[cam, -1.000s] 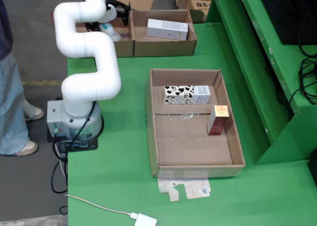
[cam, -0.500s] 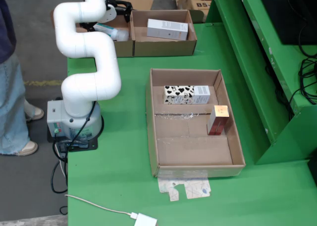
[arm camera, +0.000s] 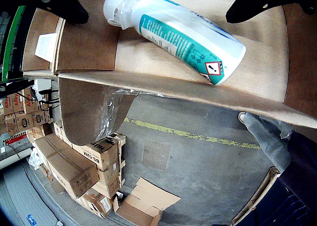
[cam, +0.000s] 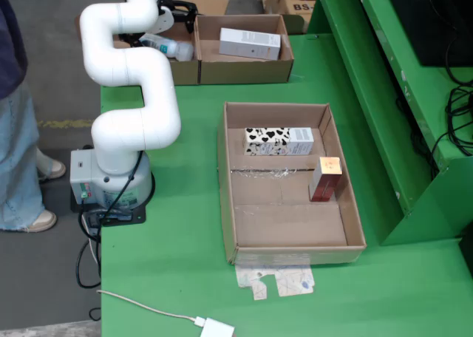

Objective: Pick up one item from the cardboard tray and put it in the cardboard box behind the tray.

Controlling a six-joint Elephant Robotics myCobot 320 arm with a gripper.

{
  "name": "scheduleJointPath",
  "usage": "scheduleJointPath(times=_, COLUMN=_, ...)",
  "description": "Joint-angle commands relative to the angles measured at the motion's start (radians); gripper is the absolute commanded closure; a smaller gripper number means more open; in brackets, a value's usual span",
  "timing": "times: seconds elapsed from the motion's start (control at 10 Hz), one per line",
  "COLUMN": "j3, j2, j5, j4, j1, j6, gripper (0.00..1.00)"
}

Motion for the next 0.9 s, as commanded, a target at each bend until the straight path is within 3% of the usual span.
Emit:
scheduleJointPath(times=0.0, j3=0.026, j2=0.036, j5=-0.009, j4=0.012, j1=-0.008, j6=-0.001, gripper=0.0)
scheduleJointPath(times=0.6, j3=0.026, j2=0.036, j5=-0.009, j4=0.012, j1=-0.008, j6=-0.001, gripper=0.0)
scheduleJointPath(times=0.8, j3=0.026, j2=0.146, j5=-0.026, j4=-0.137, j1=-0.004, j6=0.043, gripper=0.0)
